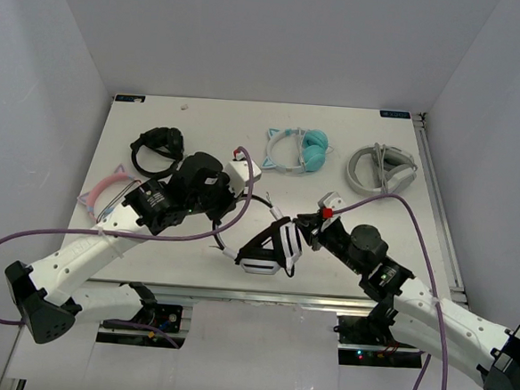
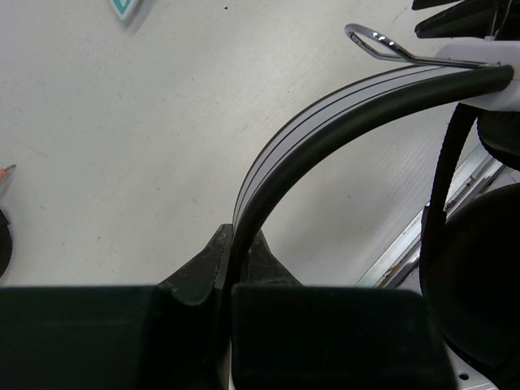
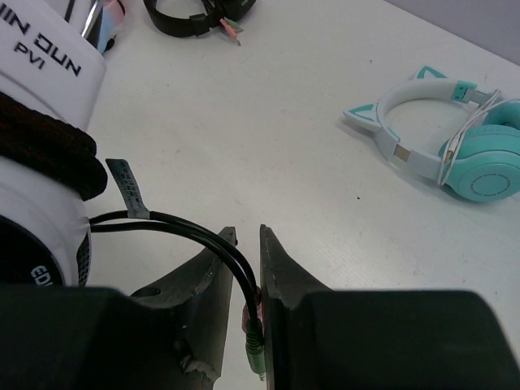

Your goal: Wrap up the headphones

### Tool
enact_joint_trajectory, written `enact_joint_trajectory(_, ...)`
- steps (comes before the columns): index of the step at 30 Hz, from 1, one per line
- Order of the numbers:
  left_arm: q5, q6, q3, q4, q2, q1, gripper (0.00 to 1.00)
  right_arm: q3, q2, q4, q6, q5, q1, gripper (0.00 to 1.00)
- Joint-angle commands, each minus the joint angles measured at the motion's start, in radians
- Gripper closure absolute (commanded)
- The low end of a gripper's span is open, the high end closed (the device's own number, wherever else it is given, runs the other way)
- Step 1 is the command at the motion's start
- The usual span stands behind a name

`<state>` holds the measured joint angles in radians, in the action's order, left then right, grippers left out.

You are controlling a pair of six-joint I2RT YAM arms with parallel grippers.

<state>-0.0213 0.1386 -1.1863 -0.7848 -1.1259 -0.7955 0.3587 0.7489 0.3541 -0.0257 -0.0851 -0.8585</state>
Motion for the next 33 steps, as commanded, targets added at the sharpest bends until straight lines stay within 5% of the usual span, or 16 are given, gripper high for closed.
enact_joint_trajectory(1, -0.1, 0.028, 0.005, 0.001, -0.012, -0.002, 1.0, -0.011, -0.003, 0.152, 0.01, -0.021, 0.009, 0.75)
enact_joint_trajectory(12, -0.068, 0.137, 0.052, 0.035, -0.079, -0.002, 1.0, 0.002, 0.071, 0.098, -0.007, -0.047, 0.007, 0.86)
enact_joint_trajectory(19, 0.072, 0.193, 0.022, 0.01, -0.217, 0.0, 1.0, -0.019, 0.106, 0.088, -0.039, -0.056, 0.009, 0.8)
enact_joint_trajectory(26, -0.052, 0.235, 0.021, 0.086, -0.312, 0.043, 1.0, 0.005, 0.229, 0.116, -0.119, -0.182, 0.011, 0.79)
enact_joint_trajectory(33, -0.077, 0.238, -0.029, 0.092, -0.49, 0.104, 1.0, -0.03, 0.413, 0.27, -0.097, -0.146, 0.029, 0.81)
